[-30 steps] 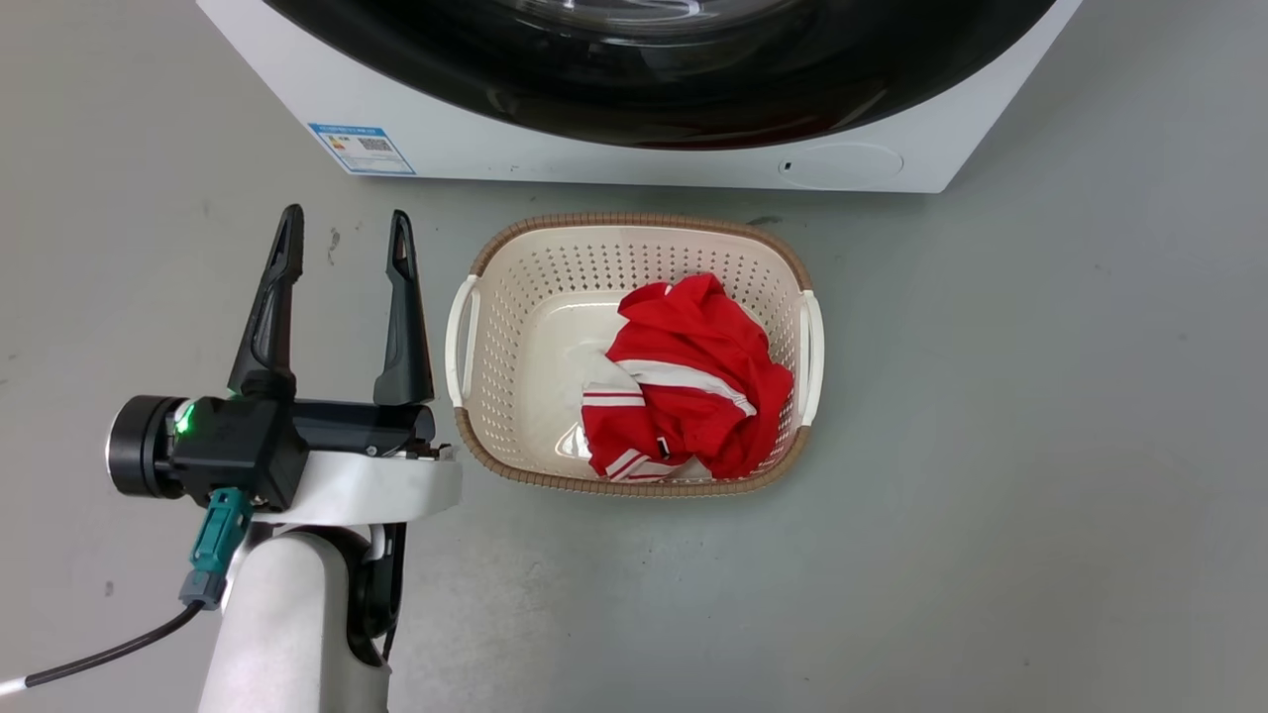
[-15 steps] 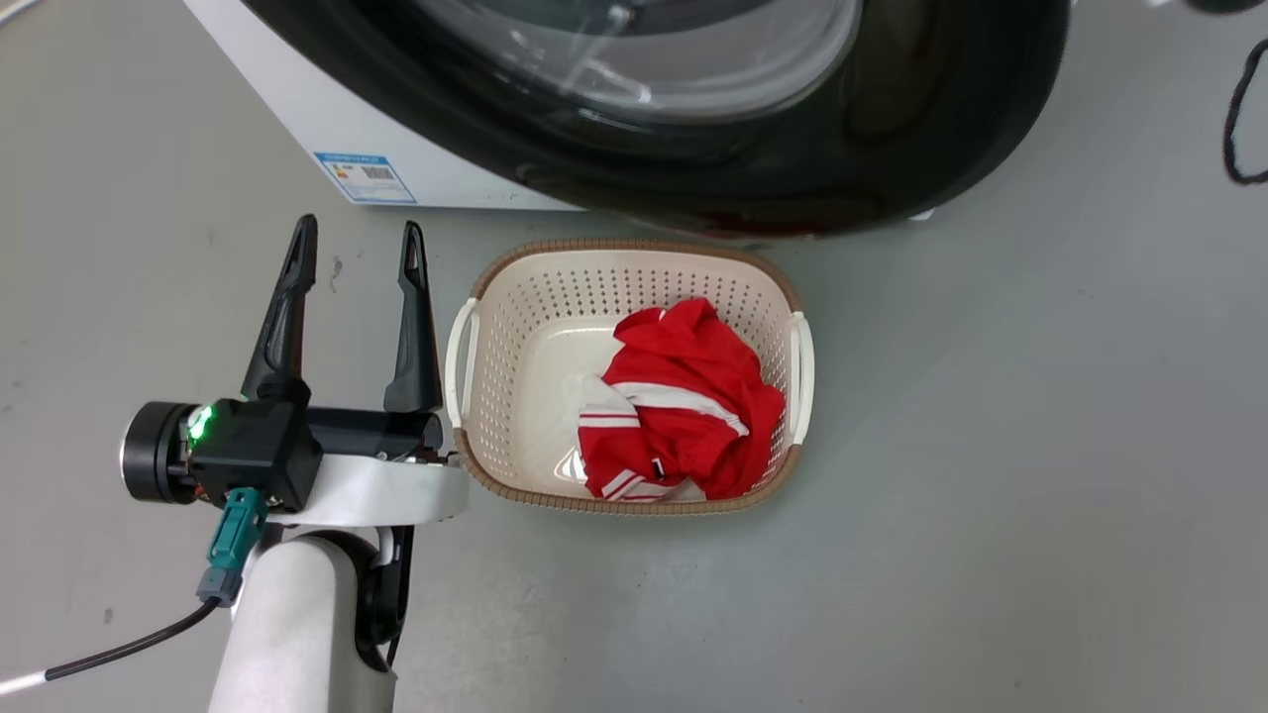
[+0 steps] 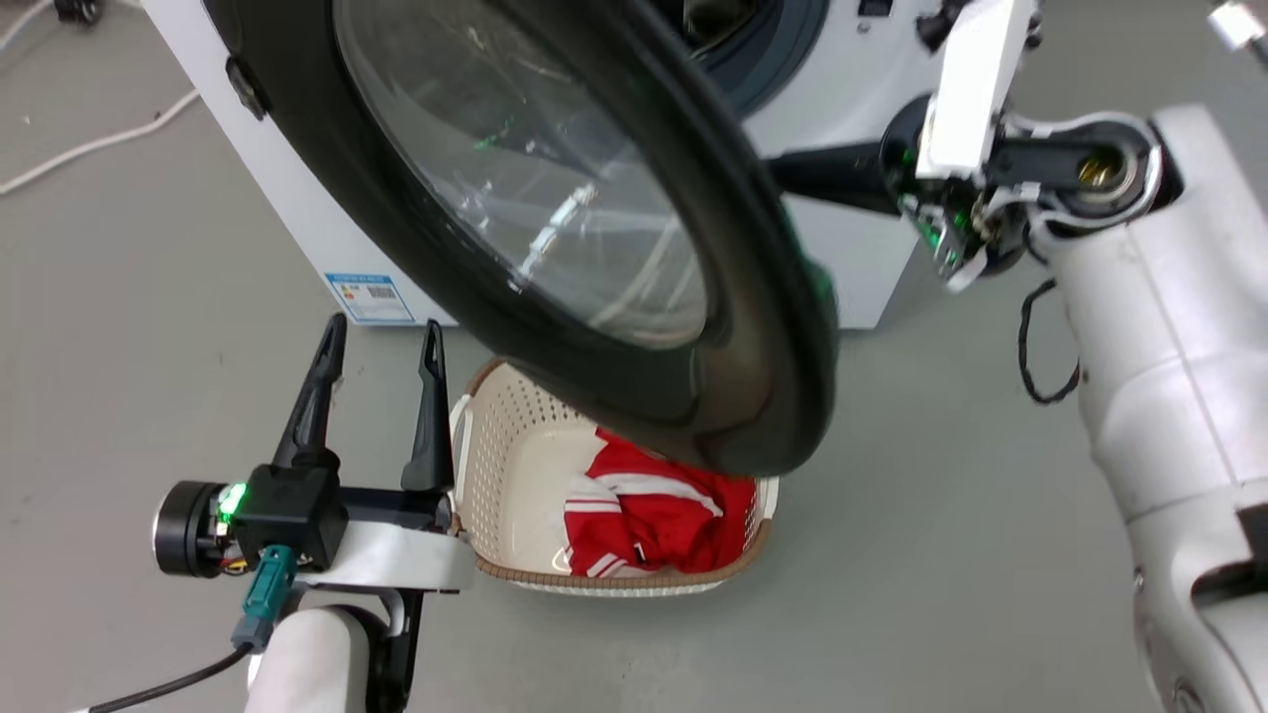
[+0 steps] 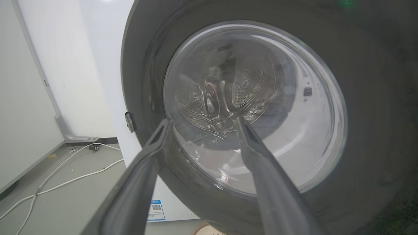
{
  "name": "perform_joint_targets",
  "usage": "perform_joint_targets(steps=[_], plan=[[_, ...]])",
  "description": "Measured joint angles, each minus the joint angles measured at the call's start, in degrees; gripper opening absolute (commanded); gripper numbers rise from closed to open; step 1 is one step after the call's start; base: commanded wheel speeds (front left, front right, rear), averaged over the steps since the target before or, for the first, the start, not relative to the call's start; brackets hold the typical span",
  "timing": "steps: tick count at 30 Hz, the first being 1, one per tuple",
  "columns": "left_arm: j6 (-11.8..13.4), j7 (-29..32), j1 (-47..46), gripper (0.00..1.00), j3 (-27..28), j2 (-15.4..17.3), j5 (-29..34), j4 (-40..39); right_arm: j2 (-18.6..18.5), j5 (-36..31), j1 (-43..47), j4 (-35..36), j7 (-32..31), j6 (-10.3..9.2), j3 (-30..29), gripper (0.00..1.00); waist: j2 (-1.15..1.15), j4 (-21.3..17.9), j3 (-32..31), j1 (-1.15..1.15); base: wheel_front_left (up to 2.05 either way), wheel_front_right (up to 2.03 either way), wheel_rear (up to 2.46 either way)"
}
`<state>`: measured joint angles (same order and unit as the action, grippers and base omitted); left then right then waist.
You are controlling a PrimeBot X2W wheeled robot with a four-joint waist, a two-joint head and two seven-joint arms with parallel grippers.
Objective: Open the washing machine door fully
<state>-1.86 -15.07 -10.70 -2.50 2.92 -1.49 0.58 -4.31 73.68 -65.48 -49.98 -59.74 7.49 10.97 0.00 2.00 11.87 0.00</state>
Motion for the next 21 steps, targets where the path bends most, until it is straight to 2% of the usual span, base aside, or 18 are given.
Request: perform_joint_targets(steps=[4,5,9,17,21], plan=[[-0.1,0.0,1.5,1.0,-0.5,0.0,0.1,0.4,0.6,1.8,5.0,4.1,-1.6,0.0,1.5,0.0,0.0,-0.1,-2.6,0.0,0.0,0.0,0.0],[-0.1,0.0,2.4,1.0,-1.0,0.0,0.0,0.6,1.1,3.4,8.1,6.9,-2.3,0.0,2.8,0.0,0.0,0.1,-3.9,-0.01,0.0,0.0,0.0],[-0.1,0.0,2.7,1.0,-1.7,0.0,-0.4,1.0,1.0,7.6,11.4,10.6,-2.2,-0.01,6.5,0.0,0.0,0.8,-5.1,0.0,0.0,0.0,0.0],[0.5,0.0,3.5,1.0,-2.4,0.0,-1.1,1.2,1.2,15.2,14.3,14.7,2.7,-0.01,15.0,0.0,0.0,1.5,-6.3,-0.01,0.0,0.0,0.0],[0.9,0.0,3.6,1.0,-2.4,0.0,-1.3,1.2,1.4,16.1,14.7,15.8,8.2,0.0,17.1,0.0,0.0,1.3,-6.4,0.0,0.0,0.0,0.0]])
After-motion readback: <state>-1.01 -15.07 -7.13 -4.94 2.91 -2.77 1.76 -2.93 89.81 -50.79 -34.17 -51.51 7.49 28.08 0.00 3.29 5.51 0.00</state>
